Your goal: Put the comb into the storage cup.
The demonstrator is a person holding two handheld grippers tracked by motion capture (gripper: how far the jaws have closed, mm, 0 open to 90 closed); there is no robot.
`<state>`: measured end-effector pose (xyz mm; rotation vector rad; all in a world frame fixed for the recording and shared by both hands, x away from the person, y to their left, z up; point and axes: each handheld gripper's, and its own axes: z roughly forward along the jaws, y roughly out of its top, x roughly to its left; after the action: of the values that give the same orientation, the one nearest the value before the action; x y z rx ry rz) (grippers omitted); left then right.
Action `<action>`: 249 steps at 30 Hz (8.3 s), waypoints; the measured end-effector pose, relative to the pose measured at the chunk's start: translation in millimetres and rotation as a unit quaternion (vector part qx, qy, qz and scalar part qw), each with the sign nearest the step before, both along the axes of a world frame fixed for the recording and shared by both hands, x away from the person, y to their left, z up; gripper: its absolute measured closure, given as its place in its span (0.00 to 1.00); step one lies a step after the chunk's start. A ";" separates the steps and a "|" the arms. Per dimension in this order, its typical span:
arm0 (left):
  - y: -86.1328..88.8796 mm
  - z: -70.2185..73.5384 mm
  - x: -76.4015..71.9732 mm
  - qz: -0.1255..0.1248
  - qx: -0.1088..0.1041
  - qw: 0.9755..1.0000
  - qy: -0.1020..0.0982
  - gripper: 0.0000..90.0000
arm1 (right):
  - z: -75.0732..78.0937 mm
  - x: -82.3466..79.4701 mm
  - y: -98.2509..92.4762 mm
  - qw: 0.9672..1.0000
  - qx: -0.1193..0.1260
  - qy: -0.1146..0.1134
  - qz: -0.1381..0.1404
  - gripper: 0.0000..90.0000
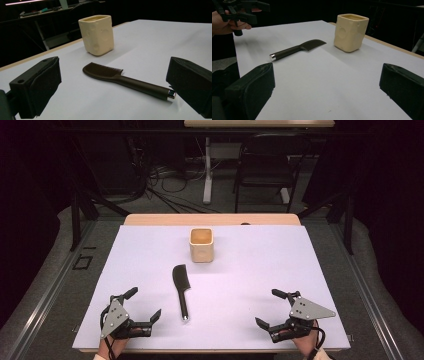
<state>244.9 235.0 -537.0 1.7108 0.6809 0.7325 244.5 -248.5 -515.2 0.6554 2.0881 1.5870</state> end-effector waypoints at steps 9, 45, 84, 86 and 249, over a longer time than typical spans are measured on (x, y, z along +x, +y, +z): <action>-3.6 0.8 -1.6 -0.012 0.003 1.000 0.016 0.00 | -0.9 2.9 1.9 1.000 -0.001 0.002 0.003 0.00; -41.0 2.9 13.1 -0.037 0.036 0.997 0.062 0.00 | -3.9 11.1 14.6 1.000 -0.013 0.013 0.025 0.00; -84.1 -6.9 25.6 -0.073 0.083 0.986 0.123 0.29 | -3.4 14.9 18.6 0.999 -0.023 0.014 0.035 0.00; -85.7 -7.8 26.6 -0.079 0.086 0.985 0.127 0.35 | -3.4 14.9 18.5 0.999 -0.023 0.014 0.035 0.00; -58.8 3.9 48.8 -0.061 0.196 0.952 0.228 0.65 | -5.1 15.6 20.1 0.998 -0.037 0.023 0.037 0.00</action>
<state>293.7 176.2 -533.2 2.3061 0.7683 0.3988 260.1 -228.4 -520.3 0.5996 2.2177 1.5382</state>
